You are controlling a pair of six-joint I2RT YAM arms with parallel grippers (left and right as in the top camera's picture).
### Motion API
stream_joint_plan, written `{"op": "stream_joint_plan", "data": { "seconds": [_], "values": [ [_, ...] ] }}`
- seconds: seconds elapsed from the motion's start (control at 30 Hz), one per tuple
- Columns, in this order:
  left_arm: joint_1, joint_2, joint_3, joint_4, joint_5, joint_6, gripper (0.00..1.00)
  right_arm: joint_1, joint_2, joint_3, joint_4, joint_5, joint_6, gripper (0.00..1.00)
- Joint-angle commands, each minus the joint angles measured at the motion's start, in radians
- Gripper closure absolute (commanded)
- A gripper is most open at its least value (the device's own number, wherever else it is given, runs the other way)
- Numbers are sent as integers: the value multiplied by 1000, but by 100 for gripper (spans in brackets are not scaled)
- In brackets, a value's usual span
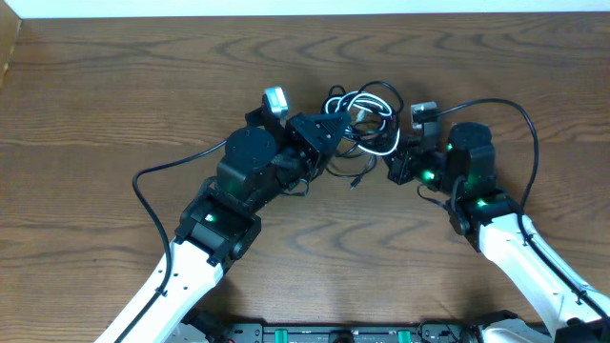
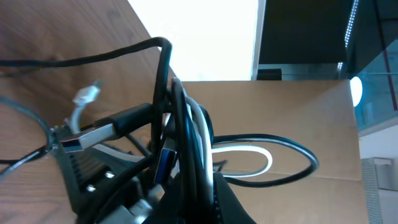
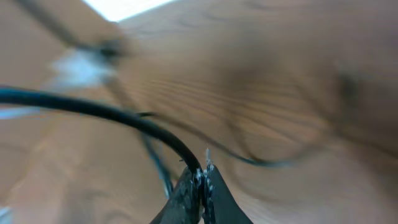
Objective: Untangle cables
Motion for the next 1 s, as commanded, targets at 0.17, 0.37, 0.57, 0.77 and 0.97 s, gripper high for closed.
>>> {"op": "stream_joint_plan", "data": {
  "seconds": [0.17, 0.37, 0.57, 0.77, 0.97],
  "values": [
    [3, -20, 33, 29, 22, -5, 93, 6, 3, 9, -175, 432, 72, 99],
    [3, -19, 33, 59, 16, -5, 93, -2, 3, 9, -293, 581, 81, 99],
    [21, -19, 33, 61, 4, 53, 92, -32, 3, 9, -335, 607, 138, 99],
    [46, -19, 33, 54, 15, 263, 92, -97, 3, 9, -453, 654, 315, 98],
    [46, -19, 33, -6, 15, 620, 92, -119, 3, 9, -447, 601, 370, 61]
  ]
}}
